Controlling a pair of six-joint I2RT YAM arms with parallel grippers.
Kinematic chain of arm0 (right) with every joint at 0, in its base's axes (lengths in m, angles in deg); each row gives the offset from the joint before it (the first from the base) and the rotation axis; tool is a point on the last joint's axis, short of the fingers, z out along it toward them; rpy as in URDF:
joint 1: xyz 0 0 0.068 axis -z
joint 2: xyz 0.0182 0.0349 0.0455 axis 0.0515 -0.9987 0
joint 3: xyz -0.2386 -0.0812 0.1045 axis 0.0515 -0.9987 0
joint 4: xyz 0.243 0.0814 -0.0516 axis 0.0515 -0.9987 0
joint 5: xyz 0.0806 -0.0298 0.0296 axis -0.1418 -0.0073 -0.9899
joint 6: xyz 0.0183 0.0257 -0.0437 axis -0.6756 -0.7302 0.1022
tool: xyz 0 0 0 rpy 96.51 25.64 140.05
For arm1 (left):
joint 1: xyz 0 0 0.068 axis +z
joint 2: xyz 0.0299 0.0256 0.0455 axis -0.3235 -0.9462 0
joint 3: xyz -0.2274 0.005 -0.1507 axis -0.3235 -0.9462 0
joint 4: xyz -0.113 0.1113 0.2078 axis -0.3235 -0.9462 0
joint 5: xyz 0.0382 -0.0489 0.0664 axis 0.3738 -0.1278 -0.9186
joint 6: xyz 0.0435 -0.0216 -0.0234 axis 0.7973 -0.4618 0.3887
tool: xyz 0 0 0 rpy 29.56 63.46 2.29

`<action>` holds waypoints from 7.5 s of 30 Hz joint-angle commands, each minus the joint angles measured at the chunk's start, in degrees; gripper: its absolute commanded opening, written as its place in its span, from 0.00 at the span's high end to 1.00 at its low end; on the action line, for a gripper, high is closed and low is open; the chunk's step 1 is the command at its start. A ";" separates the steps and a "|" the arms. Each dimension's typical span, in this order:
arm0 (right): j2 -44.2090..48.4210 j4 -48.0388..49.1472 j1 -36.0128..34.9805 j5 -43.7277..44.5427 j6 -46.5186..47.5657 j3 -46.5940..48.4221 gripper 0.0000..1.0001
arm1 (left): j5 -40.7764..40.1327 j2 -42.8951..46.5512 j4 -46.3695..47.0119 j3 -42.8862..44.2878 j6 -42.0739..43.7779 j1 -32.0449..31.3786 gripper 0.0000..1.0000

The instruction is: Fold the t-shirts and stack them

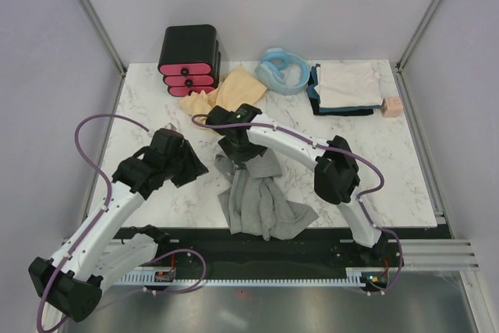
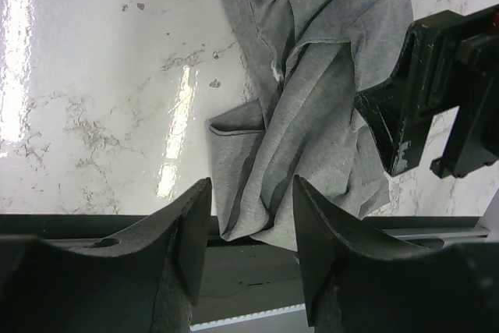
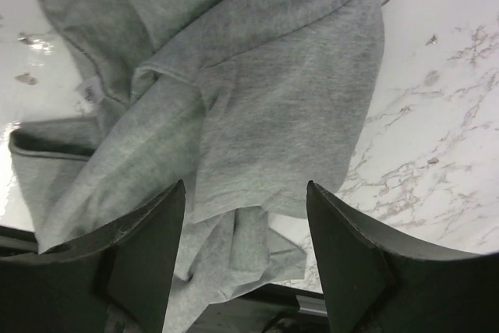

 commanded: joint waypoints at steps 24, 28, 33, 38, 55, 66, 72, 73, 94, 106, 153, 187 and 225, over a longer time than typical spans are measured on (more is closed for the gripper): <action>-3.36 -2.78 -1.55 1.91 1.40 4.62 0.28 | 0.33 0.29 -0.46 -1.66 -0.04 -0.15 0.47; -4.67 -2.26 -1.73 2.61 1.49 3.83 0.28 | 0.24 0.20 -0.54 -1.48 0.05 -0.06 0.48; -7.49 -1.21 -1.64 4.29 2.19 3.30 0.29 | -0.02 0.73 -0.54 -1.74 0.31 -0.15 0.48; -8.37 0.11 -1.73 5.07 2.37 2.51 0.35 | -0.46 1.60 -0.90 -2.18 0.49 -0.15 0.48; 1.65 -4.45 -1.73 14.22 -1.32 6.45 0.98 | -0.11 0.55 -0.63 -2.80 0.58 -0.15 0.48; 4.47 -6.74 -1.82 12.29 -2.82 1.98 0.75 | 0.50 0.29 2.27 -4.29 0.05 -0.15 0.48; 3.15 -4.81 -1.73 13.60 -1.33 1.89 0.75 | 0.59 0.64 2.62 -4.64 -0.30 -0.15 0.49; 2.45 -4.81 -1.82 13.86 -0.45 2.15 0.76 | 0.50 0.73 2.71 -4.64 -0.39 -0.15 0.48; -5.64 0.29 -1.64 11.49 4.12 6.72 0.48 | -0.46 1.34 1.92 -5.26 -0.83 -0.15 0.49; -9.34 2.65 -1.64 8.78 4.56 10.07 0.48 | -1.95 1.08 0.60 -4.73 -0.57 -0.15 0.49; -15.22 23.14 -1.73 -1.78 7.73 7.17 1.00 | -17.69 10.22 -12.23 -2.97 -7.51 0.02 0.51; 36.28 32.98 -0.24 10.18 -1.32 14.55 1.00 | -13.47 12.68 -2.48 -5.61 -6.72 -0.06 0.52; 67.67 5.75 1.60 49.82 -70.39 -58.91 1.00 | -9.87 0.38 2.80 -1.75 -4.52 -0.06 0.53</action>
